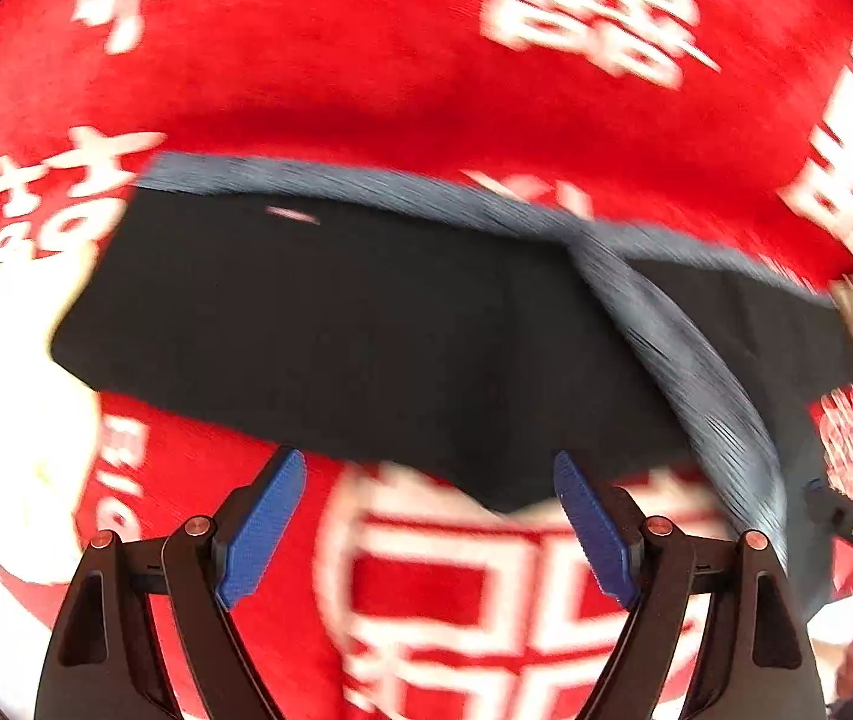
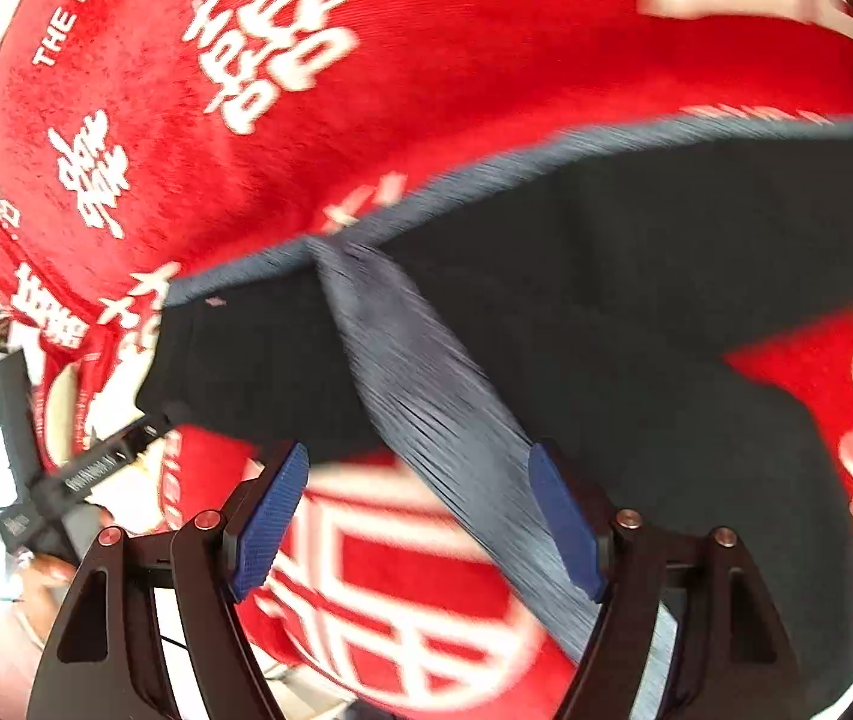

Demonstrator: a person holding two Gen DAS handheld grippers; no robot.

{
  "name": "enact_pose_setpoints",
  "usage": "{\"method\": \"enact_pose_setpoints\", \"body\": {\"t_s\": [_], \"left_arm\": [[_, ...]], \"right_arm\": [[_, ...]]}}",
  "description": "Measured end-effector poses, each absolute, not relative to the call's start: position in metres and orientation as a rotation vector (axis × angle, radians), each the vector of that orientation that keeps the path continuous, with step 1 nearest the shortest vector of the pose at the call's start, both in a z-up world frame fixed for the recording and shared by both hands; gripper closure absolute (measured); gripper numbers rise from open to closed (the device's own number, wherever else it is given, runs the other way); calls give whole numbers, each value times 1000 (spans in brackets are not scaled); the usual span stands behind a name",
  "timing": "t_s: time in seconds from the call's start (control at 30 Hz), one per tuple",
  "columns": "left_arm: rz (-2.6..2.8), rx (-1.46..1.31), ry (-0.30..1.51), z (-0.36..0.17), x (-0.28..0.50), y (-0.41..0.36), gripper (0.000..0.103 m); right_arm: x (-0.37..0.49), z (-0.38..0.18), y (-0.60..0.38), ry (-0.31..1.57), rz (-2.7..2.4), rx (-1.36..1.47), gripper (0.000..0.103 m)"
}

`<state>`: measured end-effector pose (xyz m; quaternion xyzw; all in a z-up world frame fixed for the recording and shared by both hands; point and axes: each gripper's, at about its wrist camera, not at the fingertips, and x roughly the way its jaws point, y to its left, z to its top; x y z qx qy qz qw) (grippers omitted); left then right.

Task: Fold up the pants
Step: 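Lift both cuffs and fold them over toward the waistband with both grippers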

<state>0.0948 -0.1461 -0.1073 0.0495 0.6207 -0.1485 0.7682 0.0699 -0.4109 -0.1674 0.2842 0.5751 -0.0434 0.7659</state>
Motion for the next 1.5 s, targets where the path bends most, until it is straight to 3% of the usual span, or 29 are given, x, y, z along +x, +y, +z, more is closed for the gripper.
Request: {"method": "enact_pose_setpoints", "body": {"t_s": [0.3,0.6,0.7,0.73,0.77,0.8,0.83,0.87,0.9,1.1,1.5], "left_arm": [[-629,39,1521,-142,35,-267,18],[-695,44,1555,-165,18,-304,18],[-698,53,1535,-166,14,-310,18],[-706,61,1528,-165,11,-312,22],[-708,69,1523,-165,10,-312,26],[-703,91,1513,-164,7,-315,33],[-707,100,1505,-164,6,-315,52],[-726,95,1506,-163,6,-316,69],[-752,76,1534,-163,6,-317,91],[-814,-14,1472,-124,9,-312,91],[-756,-42,1378,-75,82,-361,91]], "right_arm": [[-93,-166,-462,1304,-459,719,24],[-173,-218,-474,1226,-555,1025,25],[-177,-220,-473,1171,-544,1043,39],[-178,-220,-472,1159,-539,1041,52],[-176,-220,-471,1149,-527,1042,57],[-174,-224,-471,1159,-510,1049,72],[-173,-227,-469,1178,-503,1058,93],[-173,-230,-469,1184,-497,1078,100],[-174,-228,-468,1165,-489,1114,100],[-165,-163,-494,928,-366,1216,100],[-43,-67,-624,872,-232,973,100]]}}
